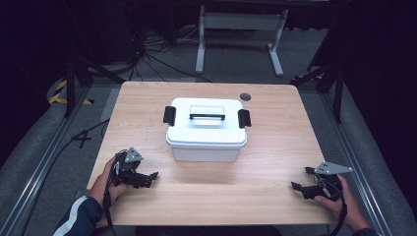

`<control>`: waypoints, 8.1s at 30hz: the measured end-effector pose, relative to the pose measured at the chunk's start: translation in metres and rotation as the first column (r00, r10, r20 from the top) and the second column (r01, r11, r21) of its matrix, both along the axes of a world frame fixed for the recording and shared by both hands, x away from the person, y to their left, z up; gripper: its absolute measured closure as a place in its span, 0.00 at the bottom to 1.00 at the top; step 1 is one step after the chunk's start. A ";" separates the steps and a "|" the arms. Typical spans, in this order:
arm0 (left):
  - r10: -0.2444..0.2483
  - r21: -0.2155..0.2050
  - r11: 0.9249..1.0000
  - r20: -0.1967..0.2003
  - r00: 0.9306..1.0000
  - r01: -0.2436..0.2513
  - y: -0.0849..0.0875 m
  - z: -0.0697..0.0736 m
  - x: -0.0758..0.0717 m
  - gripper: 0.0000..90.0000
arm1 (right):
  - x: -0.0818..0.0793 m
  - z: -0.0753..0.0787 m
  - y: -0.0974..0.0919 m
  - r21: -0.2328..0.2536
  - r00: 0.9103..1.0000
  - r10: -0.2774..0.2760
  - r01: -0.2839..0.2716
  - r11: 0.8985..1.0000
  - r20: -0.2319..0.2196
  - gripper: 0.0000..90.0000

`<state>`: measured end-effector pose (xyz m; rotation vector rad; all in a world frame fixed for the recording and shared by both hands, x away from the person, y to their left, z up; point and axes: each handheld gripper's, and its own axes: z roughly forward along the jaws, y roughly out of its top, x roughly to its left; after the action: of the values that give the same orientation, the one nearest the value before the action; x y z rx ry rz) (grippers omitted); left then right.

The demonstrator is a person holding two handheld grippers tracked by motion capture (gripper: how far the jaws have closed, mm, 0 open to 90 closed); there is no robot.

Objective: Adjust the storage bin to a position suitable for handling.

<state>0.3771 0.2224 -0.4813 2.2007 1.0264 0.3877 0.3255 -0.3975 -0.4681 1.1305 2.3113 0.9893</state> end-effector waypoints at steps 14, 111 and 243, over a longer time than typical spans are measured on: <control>-0.033 -0.003 0.999 0.006 0.999 0.034 -0.002 0.000 0.009 0.00 | 0.010 0.006 0.000 -0.047 0.997 0.058 -0.060 0.997 -0.057 0.17; -0.093 -0.011 0.996 -0.001 0.996 0.093 0.003 0.000 0.007 0.01 | 0.162 0.189 0.265 -0.376 0.812 0.573 -0.569 0.732 -0.114 0.57; -0.091 -0.017 0.996 0.001 0.996 0.091 0.004 -0.001 0.004 0.01 | 0.112 0.227 0.075 -0.436 0.902 0.429 -0.369 0.821 0.044 0.94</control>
<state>0.3812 0.2262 -0.4824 2.2230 0.9220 0.3361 0.4374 -0.3228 -0.2409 0.3939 2.5280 0.6193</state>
